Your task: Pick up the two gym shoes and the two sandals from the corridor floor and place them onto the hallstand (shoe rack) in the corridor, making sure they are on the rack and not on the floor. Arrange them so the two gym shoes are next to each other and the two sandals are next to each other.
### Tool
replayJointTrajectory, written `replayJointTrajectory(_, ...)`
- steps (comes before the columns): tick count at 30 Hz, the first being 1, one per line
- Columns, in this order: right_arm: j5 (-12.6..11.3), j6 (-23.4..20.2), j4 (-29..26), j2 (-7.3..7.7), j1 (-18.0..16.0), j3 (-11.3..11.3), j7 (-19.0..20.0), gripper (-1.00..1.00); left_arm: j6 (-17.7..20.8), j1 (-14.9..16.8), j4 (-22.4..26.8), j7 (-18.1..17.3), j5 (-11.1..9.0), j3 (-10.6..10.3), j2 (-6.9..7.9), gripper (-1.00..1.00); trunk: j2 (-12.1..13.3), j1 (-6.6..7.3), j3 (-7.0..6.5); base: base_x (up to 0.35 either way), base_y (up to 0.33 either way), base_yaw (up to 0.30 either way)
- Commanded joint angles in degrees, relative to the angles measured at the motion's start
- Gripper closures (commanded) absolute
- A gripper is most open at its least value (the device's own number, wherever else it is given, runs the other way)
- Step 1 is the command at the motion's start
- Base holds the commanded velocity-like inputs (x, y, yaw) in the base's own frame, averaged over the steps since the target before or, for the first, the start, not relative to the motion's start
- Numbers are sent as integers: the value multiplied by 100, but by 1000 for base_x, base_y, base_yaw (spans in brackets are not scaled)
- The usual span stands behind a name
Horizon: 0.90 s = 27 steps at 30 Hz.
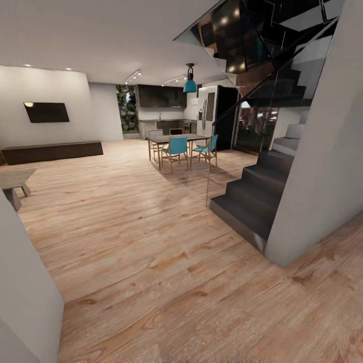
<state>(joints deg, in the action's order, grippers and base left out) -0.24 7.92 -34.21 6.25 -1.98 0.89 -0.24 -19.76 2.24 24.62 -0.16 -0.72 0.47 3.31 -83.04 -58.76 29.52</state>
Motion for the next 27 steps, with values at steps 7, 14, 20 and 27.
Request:
replayJointTrajectory(7, -3, 17, 2, -1, -4, 7, -2, -100, -25, 4, -3, -2, -7, -7, -4, -100, -4, 3, 41, -244, 235, -267)
replayJointTrajectory(14, -3, 17, 2, -1, -4, 8, -2, -100, -27, 4, -1, -2, 1, -19, -26, -100, -4, 3, 76, -252, 231, -267)
replayJointTrajectory(20, -3, 17, 2, -1, -4, 8, -2, -100, -25, 4, -1, -2, 2, -20, -64, -100, -4, 3, 106, -249, 206, -267)
replayJointTrajectory(27, -3, 17, 2, -1, -4, 8, -2, -100, -16, 4, -1, 1, -3, -13, -75, -100, -4, 3, 141, -95, 88, -267)
